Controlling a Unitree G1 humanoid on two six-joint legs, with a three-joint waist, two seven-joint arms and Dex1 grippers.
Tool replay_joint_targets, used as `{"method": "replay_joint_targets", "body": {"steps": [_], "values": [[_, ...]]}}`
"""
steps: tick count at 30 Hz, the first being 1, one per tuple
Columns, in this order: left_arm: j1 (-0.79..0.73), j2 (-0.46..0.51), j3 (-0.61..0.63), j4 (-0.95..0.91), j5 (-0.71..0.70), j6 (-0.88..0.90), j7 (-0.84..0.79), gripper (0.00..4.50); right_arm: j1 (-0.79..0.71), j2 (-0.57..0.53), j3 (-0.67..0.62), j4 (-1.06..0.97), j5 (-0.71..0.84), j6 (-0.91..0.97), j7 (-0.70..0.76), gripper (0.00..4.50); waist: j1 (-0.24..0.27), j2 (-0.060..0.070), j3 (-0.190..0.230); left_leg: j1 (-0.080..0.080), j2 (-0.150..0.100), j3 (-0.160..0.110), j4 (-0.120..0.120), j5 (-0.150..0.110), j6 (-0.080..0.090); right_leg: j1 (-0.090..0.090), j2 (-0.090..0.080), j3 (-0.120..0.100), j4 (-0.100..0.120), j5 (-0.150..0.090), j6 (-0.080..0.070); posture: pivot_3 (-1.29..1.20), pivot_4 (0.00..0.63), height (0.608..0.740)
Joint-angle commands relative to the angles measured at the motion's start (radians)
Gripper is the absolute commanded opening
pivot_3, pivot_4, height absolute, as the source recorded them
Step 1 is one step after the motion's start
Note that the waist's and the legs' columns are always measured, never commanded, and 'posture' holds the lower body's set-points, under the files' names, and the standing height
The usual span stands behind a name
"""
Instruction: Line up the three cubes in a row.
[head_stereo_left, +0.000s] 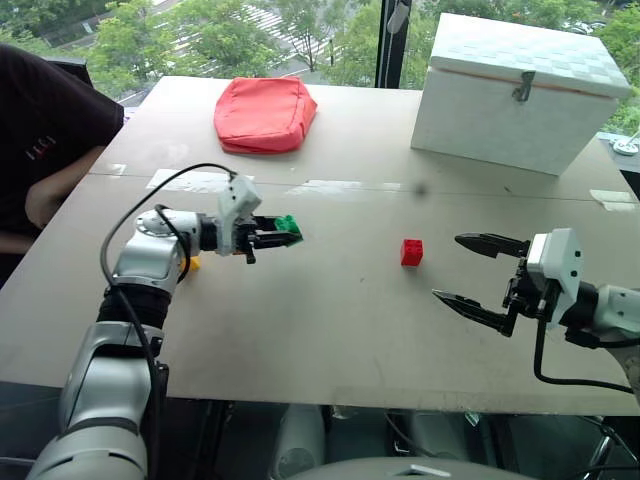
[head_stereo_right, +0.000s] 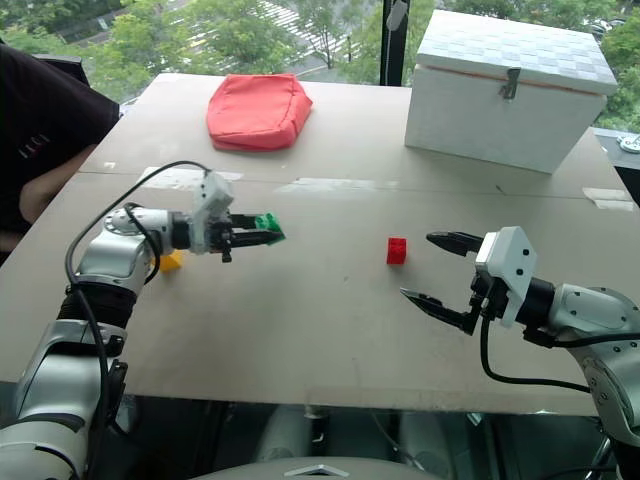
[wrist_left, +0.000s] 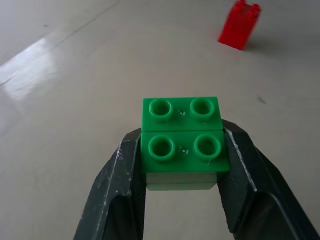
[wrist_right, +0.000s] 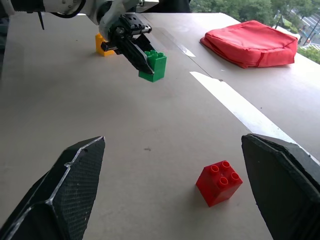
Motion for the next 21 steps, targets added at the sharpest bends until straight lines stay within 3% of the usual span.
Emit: {"method": "replay_joint_targets", "body": {"steps": [1,9,21], "values": [[-0.07,-0.047,-0.052,0.061,0.061,-0.106,-0.061,1.31,0.037,-0.023,-0.049,-0.046,0.029,-0.012,0.017,4.5,0.0,0.0,0.0,0.0,0.0,0.0,0.001,0.0,0.0,0.0,0.0,0.0,0.0,0.0,0.0,0.0,0.15,0.74],[-0.206,-0.176,-0.113,0.28,0.164,-0.257,-0.118,1.31,0.09,-0.072,-0.083,0.0,0.044,-0.028,0.081,4.5,-0.013,-0.001,0.001,-0.001,0.0,-0.002,0.003,0.0,0.001,0.0,0.001,0.001,0.002,0.0,0.001,0.0,0.15,0.74],[-0.263,-0.236,-0.1,0.461,0.227,-0.381,-0.125,1.31,0.102,-0.084,-0.095,0.013,0.034,-0.032,0.082,4.5,-0.011,-0.002,0.001,-0.002,0.0,-0.003,0.004,0.0,0.001,0.0,0.001,0.0,0.002,0.002,0.004,0.0,0.15,0.74]]}}
